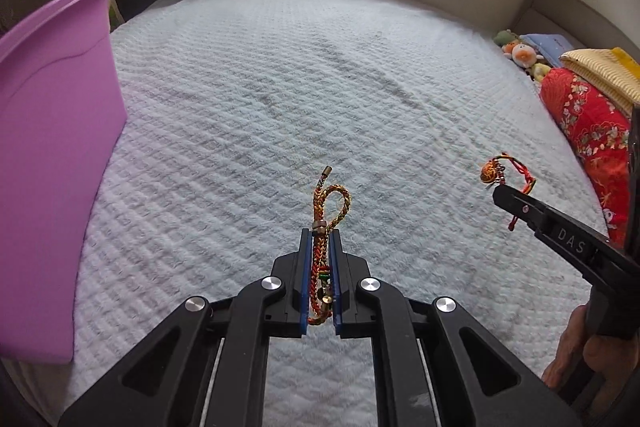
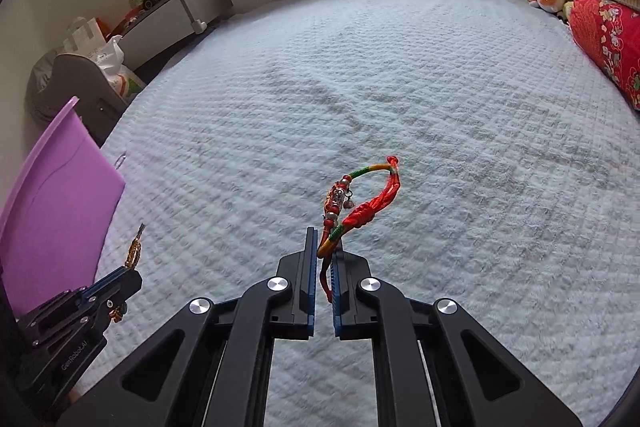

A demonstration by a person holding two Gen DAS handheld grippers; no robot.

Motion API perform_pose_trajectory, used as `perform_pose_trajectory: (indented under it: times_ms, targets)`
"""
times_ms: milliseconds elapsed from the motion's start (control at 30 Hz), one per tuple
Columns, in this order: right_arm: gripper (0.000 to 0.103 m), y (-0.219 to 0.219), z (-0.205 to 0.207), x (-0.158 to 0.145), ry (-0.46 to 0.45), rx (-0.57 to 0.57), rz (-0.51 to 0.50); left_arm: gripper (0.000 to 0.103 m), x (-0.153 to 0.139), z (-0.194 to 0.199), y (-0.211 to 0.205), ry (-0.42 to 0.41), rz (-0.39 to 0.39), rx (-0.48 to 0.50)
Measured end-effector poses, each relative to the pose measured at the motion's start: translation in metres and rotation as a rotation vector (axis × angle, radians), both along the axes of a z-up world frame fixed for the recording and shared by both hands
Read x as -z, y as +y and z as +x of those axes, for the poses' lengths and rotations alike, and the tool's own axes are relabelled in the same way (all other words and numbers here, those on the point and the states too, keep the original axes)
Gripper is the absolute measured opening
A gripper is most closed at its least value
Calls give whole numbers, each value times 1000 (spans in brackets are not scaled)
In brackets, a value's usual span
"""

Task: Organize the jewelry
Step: 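Lift both held bracelets and carry them over the pink tub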

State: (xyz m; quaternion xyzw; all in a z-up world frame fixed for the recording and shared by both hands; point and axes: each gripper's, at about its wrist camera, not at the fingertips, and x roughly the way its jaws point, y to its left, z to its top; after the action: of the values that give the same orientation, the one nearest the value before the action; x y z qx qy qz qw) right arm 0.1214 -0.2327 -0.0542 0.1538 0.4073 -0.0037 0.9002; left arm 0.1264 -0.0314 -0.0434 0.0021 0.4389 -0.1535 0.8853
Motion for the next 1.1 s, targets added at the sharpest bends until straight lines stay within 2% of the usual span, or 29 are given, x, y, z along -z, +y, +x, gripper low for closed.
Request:
perform_pose_trajectory:
  times_ms: [267,567,833,1100]
  targets:
    - [6,54,-26,-55,-79,-97,5,9,-69,-24,45,-91,3,-34]
    - [6,130,-24,-115,-169,-236,31,9,-129,-31,111,-177,31,-123]
    - [6,208,-13,-153,-225,-385,56,9,-148,-23,187,-180,76,-277]
    - [6,272,8,-159,-193,-505,46,9,-144,-19,246,-163,104,-402]
